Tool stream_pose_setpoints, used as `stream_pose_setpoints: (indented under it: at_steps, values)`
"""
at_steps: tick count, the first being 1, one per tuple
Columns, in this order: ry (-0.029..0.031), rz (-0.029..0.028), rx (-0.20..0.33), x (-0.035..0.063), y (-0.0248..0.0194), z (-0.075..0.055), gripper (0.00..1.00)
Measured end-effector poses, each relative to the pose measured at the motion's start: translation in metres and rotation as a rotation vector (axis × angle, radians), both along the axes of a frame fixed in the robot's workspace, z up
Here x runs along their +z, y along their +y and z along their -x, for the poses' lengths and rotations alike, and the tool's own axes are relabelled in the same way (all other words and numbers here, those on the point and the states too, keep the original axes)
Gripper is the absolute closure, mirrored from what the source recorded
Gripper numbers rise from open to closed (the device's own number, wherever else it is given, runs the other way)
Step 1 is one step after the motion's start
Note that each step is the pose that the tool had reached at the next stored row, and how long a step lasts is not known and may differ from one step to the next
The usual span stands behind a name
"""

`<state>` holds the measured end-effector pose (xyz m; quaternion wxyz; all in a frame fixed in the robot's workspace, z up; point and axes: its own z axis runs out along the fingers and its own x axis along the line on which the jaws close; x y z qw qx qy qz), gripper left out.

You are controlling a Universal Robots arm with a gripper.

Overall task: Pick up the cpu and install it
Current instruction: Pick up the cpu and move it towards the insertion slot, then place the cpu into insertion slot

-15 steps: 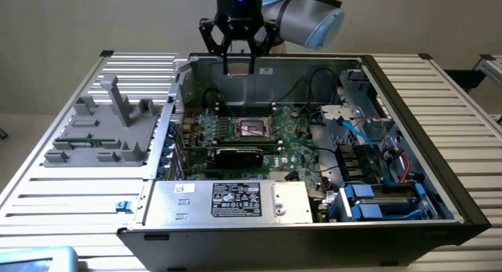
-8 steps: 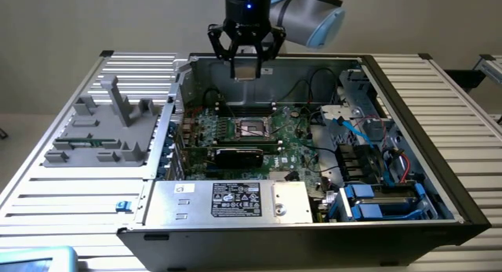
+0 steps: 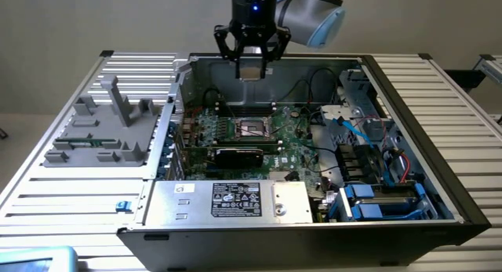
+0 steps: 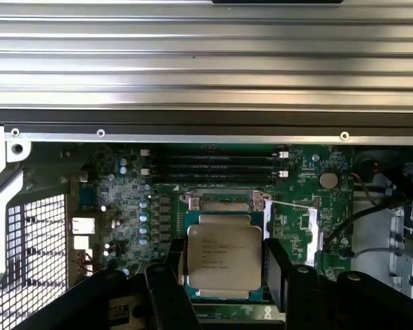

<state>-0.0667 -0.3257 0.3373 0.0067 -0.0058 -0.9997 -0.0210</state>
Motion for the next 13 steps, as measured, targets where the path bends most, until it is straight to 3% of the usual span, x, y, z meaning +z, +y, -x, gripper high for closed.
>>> stream_pose_setpoints:
  at_steps: [4,13]
  values:
    - [0.0000,-0.0001,-0.001,-0.0012,0.0035,-0.0011,0.45]
    - [0.0000,-0.0006,-0.001,-0.0013,0.0035,-0.0011,0.45]
